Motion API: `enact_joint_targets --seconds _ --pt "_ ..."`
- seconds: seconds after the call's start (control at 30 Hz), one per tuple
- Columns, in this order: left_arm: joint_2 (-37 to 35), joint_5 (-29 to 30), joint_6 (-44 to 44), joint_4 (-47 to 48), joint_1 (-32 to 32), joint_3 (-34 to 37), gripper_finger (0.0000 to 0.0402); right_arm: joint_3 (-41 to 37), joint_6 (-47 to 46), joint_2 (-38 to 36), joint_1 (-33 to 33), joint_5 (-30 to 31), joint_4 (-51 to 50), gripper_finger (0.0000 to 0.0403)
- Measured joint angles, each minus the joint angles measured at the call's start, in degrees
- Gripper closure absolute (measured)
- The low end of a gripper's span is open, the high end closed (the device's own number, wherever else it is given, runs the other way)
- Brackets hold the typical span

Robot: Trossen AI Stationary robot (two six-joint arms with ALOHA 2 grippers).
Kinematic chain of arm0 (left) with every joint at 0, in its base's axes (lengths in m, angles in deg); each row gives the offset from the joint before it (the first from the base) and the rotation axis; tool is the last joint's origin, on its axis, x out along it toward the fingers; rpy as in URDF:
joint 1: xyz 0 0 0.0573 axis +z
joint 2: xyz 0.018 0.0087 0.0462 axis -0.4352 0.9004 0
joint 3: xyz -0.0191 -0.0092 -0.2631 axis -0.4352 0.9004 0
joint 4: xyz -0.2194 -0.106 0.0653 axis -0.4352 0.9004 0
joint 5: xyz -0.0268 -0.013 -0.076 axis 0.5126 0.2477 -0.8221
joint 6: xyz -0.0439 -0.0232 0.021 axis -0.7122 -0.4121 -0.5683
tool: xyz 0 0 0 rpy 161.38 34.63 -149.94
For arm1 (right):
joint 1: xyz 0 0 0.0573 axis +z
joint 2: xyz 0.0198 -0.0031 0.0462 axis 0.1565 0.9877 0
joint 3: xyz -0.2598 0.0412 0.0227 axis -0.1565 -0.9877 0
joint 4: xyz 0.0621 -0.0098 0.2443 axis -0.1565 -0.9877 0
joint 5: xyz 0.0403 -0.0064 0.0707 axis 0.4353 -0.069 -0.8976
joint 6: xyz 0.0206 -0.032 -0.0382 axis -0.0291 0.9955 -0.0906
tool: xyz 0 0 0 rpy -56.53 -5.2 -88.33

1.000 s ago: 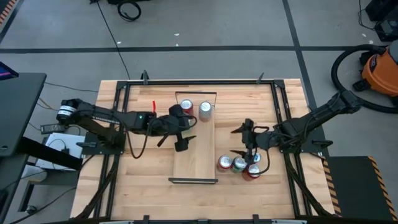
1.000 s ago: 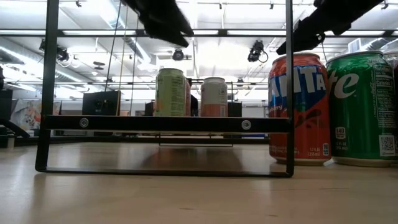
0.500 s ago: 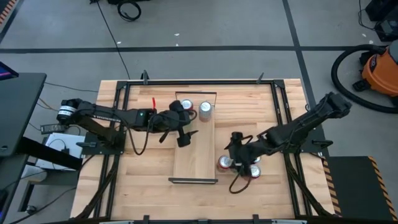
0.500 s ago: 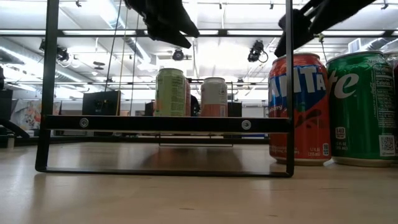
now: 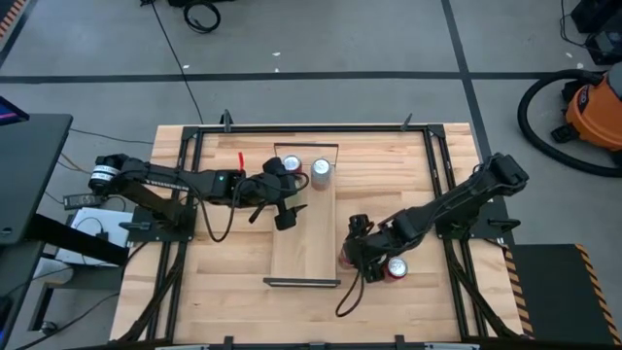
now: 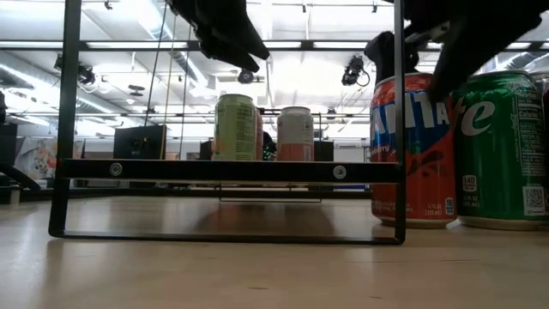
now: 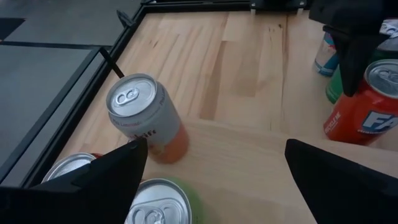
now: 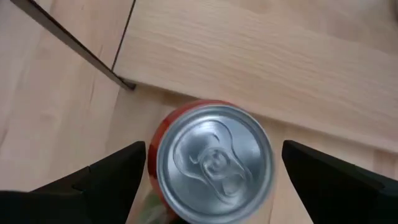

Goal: Place canned beverage on shelf
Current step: Put the red soda can on the shelf

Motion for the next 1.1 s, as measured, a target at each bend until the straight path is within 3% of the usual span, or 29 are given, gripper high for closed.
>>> enact_joint_targets --seconds 0.4,0.8,1.1 --pt "0.00 -0.11 -1.03 -0.36 0.00 0.00 0.0008 -0.04 -1.82 0.69 -3.43 -0.49 -0.41 0.0083" --pt "-0.02 -0.11 -1.87 -0.26 0.00 0.02 0.0008 -0.13 -5.55 -3.68 -8.65 -0.28 -5.37 0.0079" --pt "-0.02 -1.42 -2.02 -0.86 0.00 0.02 0.0008 -0.13 -2.83 -11.49 -13.40 4.71 -4.26 0.0079"
